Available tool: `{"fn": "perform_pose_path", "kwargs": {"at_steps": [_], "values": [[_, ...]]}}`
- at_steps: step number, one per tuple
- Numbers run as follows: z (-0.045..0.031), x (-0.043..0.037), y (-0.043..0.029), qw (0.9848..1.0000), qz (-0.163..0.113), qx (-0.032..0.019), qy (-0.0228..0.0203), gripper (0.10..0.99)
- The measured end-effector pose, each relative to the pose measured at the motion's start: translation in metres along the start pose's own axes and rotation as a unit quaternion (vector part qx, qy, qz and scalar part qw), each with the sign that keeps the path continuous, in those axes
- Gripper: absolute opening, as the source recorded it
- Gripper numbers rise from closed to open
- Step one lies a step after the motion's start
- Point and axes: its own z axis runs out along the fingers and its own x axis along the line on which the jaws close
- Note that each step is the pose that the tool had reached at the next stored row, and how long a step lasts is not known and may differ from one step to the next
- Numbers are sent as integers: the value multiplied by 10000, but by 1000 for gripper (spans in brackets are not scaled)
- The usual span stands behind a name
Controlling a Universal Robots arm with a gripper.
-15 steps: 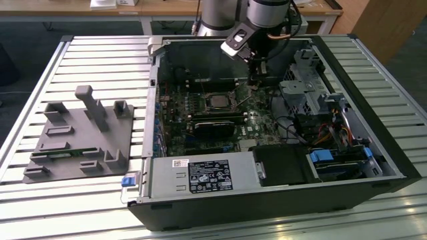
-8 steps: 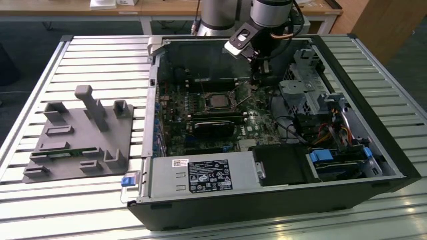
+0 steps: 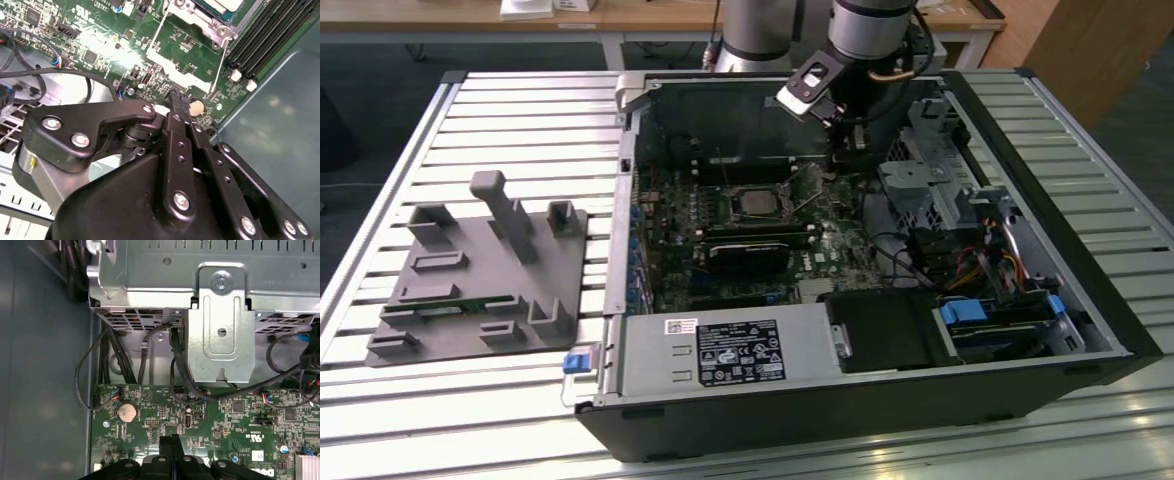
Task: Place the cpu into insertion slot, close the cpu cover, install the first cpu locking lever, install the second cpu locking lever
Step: 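Close the cpu cover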
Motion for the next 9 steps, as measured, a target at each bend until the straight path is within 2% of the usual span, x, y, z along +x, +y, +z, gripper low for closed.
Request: {"fn": "perform_pose_path", "kwargs": {"at_steps": [6, 9], "values": [[92, -2, -1, 10000, 1, 23, 1, 106], [95, -2, -62, 10000, 0, 25, 0, 106]]}}
